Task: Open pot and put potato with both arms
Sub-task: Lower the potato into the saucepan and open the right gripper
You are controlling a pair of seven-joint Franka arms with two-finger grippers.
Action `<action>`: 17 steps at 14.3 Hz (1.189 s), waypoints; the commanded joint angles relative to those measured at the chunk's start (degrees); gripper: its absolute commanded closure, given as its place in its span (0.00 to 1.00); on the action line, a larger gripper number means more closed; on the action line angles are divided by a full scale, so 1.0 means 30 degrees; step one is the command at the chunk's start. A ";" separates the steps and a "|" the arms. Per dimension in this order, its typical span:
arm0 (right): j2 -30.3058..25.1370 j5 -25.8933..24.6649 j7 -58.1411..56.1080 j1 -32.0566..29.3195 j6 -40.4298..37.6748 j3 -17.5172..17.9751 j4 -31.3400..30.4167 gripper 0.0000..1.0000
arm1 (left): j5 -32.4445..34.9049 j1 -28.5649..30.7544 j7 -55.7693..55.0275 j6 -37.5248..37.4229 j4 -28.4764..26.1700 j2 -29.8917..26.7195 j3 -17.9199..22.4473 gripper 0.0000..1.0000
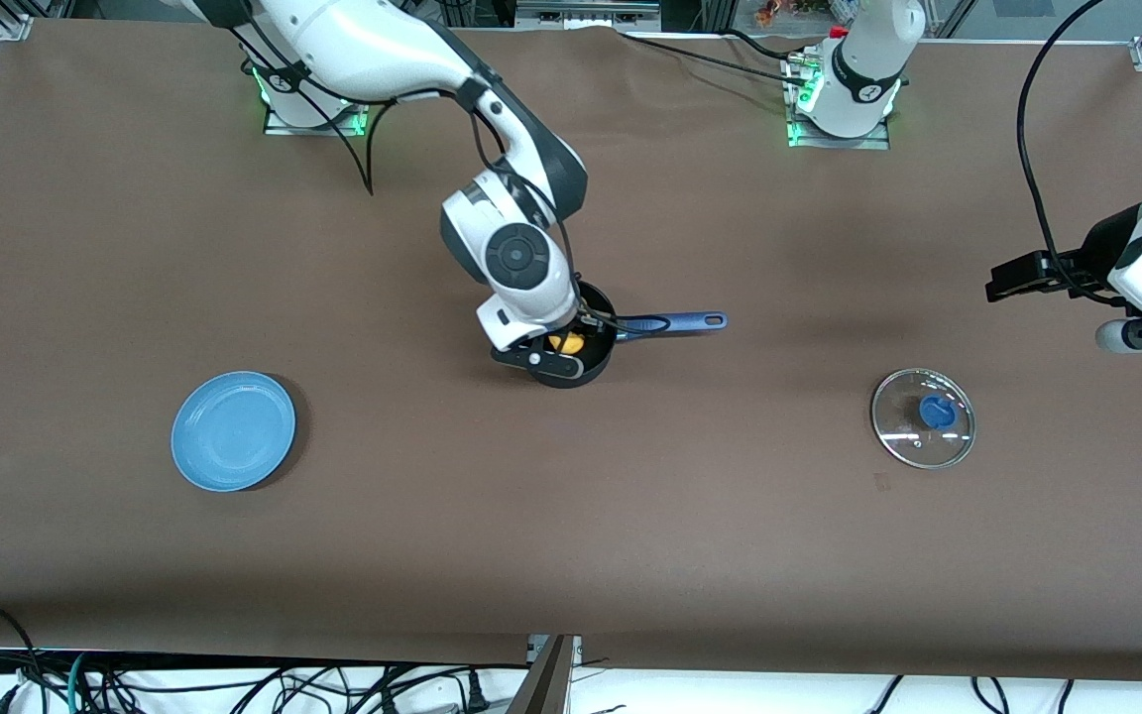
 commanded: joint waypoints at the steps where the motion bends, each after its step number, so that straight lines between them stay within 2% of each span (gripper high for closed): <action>1: 0.0992 -0.0537 0.0225 0.0336 0.0326 -0.0164 0.0388 0.67 | 0.0268 -0.0079 -0.0134 -0.0293 0.0144 -0.0168 -0.0055 0.00; 4: 0.1579 -0.0653 0.0137 0.0368 0.0355 -0.0165 0.0387 0.60 | 0.0356 -0.0108 -0.0076 -0.0293 0.0261 -0.0139 -0.0055 0.00; 5: 0.1581 -0.0654 0.0166 0.0397 0.0326 -0.0165 0.0387 0.38 | 0.0385 -0.0108 0.0011 -0.0293 0.0261 -0.0139 -0.0055 0.00; 6: 0.1494 -0.0625 0.0195 0.0397 0.0326 -0.0165 0.0416 0.00 | 0.0385 -0.0108 0.0012 -0.0293 0.0261 -0.0139 -0.0026 0.00; 9: 0.0385 -0.0507 -0.0214 0.0047 -0.0171 -0.0223 0.0563 0.00 | 0.0414 -0.0108 0.0041 -0.0293 0.0261 -0.0168 -0.0055 0.00; 12: -0.2013 -0.0712 -0.0243 0.0046 -0.2096 -0.0689 0.0534 0.00 | 0.0676 -0.0108 0.0041 -0.0293 0.0261 -0.0168 -0.0084 0.00; 15: -0.4680 -0.0742 -0.2224 0.0046 -0.6513 -0.2618 0.0505 0.00 | 0.1263 -0.0109 0.0041 -0.0293 0.0290 -0.0197 -0.0376 0.00; 17: -0.6031 -0.0858 -0.4799 0.0046 -0.9565 -0.4898 0.0534 0.00 | 0.1235 -0.0050 0.0041 -0.0293 0.0261 -0.0169 -0.0378 0.00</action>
